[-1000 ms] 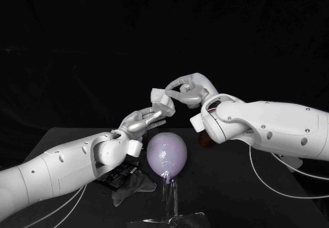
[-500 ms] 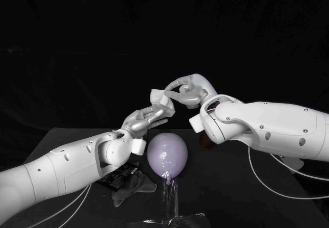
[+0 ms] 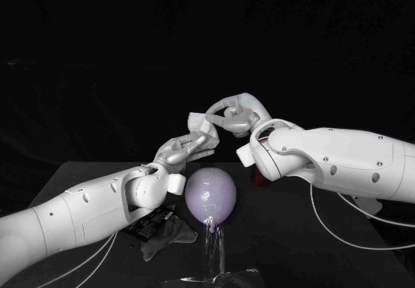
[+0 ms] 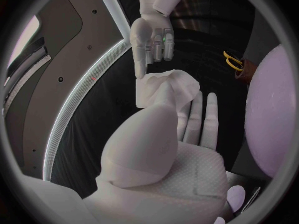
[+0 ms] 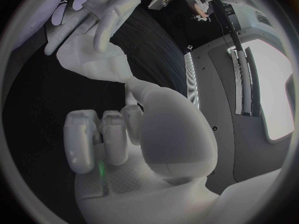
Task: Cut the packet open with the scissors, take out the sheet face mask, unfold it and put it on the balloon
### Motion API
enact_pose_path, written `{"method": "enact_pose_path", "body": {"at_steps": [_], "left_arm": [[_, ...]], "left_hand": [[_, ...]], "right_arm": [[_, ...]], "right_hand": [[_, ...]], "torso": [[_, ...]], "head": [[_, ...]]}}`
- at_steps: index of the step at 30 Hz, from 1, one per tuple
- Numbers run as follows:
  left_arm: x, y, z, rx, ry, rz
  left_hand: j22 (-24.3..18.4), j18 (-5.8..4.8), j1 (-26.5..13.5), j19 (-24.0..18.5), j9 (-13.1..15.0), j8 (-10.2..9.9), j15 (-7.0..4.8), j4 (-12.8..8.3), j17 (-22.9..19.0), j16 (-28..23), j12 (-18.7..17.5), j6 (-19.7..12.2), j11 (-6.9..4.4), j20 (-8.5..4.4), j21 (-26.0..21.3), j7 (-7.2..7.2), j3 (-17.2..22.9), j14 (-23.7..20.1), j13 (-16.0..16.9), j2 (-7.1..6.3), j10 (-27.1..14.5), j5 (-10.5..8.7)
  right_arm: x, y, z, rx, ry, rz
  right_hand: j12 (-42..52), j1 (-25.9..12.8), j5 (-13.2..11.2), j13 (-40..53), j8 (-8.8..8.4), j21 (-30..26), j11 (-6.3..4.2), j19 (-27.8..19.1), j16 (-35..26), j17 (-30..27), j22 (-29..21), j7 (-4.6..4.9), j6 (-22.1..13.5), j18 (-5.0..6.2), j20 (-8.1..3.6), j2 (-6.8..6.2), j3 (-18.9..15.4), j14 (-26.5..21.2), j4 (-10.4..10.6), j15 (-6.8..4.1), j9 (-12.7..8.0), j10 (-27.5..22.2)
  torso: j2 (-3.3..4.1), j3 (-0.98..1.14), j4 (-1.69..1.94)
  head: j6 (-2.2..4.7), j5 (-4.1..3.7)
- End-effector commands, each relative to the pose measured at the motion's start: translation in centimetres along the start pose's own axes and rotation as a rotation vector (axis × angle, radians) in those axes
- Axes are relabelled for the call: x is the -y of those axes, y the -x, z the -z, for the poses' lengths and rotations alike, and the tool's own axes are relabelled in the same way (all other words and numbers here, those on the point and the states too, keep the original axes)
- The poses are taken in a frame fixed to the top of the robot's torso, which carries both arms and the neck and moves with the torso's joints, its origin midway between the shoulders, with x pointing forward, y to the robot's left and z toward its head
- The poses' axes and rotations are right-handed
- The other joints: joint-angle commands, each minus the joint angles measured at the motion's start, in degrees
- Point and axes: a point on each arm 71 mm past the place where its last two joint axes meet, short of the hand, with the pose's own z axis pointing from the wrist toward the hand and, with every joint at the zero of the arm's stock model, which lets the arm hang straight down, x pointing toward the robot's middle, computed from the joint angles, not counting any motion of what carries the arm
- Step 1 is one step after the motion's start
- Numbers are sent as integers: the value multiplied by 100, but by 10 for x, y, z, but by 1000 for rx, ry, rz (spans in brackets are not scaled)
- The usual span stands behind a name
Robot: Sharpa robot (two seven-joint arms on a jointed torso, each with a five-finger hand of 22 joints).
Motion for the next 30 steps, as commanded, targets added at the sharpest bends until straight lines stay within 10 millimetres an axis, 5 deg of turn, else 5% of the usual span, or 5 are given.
{"method": "enact_pose_path", "body": {"at_steps": [1, 10, 17, 30], "left_arm": [[2, -4, -1, -17, -29, 19], [2, -7, -2, -27, -35, 22], [3, -7, -1, -31, -36, 16], [5, -3, 8, -89, -7, 4]], "left_hand": [[-7, 93, 20, 50, -34, -46, -6, 8, 4, 31, -11, 95, -10, 0, 34, -29, 23, 44, -12, 84, 74, -18], [-19, 92, 49, 104, -100, -130, -45, 10, 8, 34, -109, 319, -53, -4, 23, -126, 66, 124, -16, 258, 256, -19], [4, 100, 125, 341, -4, 16, -72, -3, 110, 245, -44, 703, -142, 18, 110, -217, 172, 613, 6, 396, 798, -20], [-10, 93, 203, 436, 67, 35, -22, -5, 150, 277, -137, 763, -151, 25, 116, -179, 283, 775, -9, 381, 998, -15]], "right_arm": [[-1, -1, -1, -11, 14, 2], [2, 0, -1, -9, 7, 4], [6, 3, -1, 0, -3, 6], [26, 17, 6, 34, -47, 0]], "right_hand": [[3, -20, 18, 783, 19, 16, -46, 531, 25, 1510, 1461, -10, 40, -45, -29, 53, 39, 589, -5, -37, 229, 173], [3, -20, 18, 783, 19, 16, -46, 531, 25, 1510, 1461, -10, 40, -45, -29, 53, 39, 589, -5, -37, 229, 173], [2, -25, 18, 783, 26, 18, -46, 532, 25, 1510, 1462, -10, 36, -45, -29, 52, 46, 589, -14, -37, 233, 173], [-7, -30, 18, 778, 29, 6, -45, 526, 25, 1510, 1458, -9, 33, -43, -29, 52, 50, 589, -17, -37, 236, 170]], "torso": [[1, 0, 2], [0, 2, -3], [-4, 6, 0], [-2, 6, 1]], "head": [[-8, -2], [-17, 0], [-12, 3], [-18, -15]]}}
